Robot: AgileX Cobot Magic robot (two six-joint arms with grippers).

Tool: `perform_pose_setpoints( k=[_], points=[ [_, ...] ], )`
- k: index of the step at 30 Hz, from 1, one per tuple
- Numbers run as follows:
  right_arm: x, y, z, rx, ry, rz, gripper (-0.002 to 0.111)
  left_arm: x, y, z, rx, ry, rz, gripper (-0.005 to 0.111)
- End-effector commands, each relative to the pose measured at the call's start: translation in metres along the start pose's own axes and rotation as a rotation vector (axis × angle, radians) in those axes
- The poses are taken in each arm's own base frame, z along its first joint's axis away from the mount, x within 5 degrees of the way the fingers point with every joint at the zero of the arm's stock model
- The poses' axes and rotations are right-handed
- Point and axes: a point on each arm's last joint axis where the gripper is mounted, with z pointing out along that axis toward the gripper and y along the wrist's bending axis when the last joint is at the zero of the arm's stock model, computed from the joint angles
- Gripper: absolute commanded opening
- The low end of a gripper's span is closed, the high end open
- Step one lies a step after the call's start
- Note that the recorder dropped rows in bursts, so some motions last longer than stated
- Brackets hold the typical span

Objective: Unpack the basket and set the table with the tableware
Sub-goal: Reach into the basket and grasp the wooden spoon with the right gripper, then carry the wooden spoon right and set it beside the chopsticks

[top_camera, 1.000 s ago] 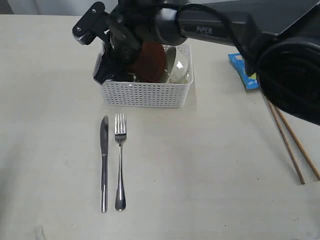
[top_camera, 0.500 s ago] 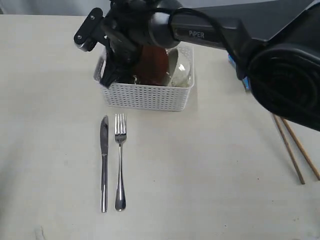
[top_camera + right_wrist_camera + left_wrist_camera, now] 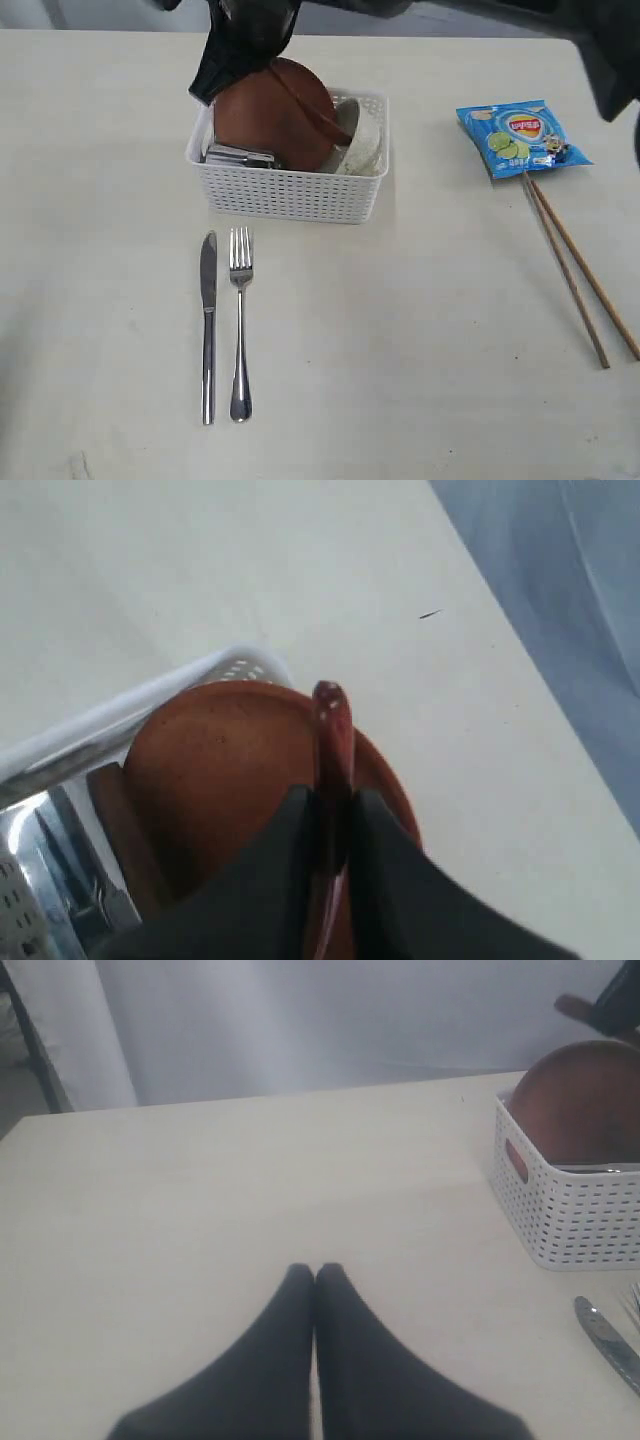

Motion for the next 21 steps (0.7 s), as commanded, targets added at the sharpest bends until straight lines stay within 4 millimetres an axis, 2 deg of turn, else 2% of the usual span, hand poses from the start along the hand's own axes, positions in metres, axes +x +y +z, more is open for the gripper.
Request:
perform_pose_setpoints(
  k=[1, 5, 8, 12, 15, 19, 21],
  points=[
    [-0.008, -0.02, -0.037, 0.036, -0.056, 0.025, 0.0, 0.0, 0.0, 0.0, 0.005, -0.011, 0.003, 0.0],
    [-0.014, -0.035, -0.072, 0.061, -0.119, 0.052, 0.0, 0.0, 0.0, 0.0, 0.005, -0.011, 0.003, 0.0],
    [-0.011, -0.048, -0.093, 0.11, -0.097, 0.047, 0.0, 0.0, 0.0, 0.0, 0.005, -0.011, 0.003, 0.0],
    [0.005, -0.068, -0.104, 0.157, -0.003, 0.088, 0.0, 0.0, 0.0, 0.0, 0.005, -0.011, 0.003, 0.0],
    [0.032, -0.092, -0.103, 0.19, 0.081, 0.174, 0.0, 0.0, 0.0, 0.0, 0.005, -0.011, 0.003, 0.0],
    [0.092, -0.128, -0.092, 0.229, 0.238, 0.3, 0.0, 0.0, 0.0, 0.0, 0.005, -0.011, 0.003, 0.0],
    [0.125, -0.137, -0.084, 0.226, 0.328, 0.351, 0.0, 0.0, 0.0, 0.0, 0.005, -0.011, 0.003, 0.0]
  ],
)
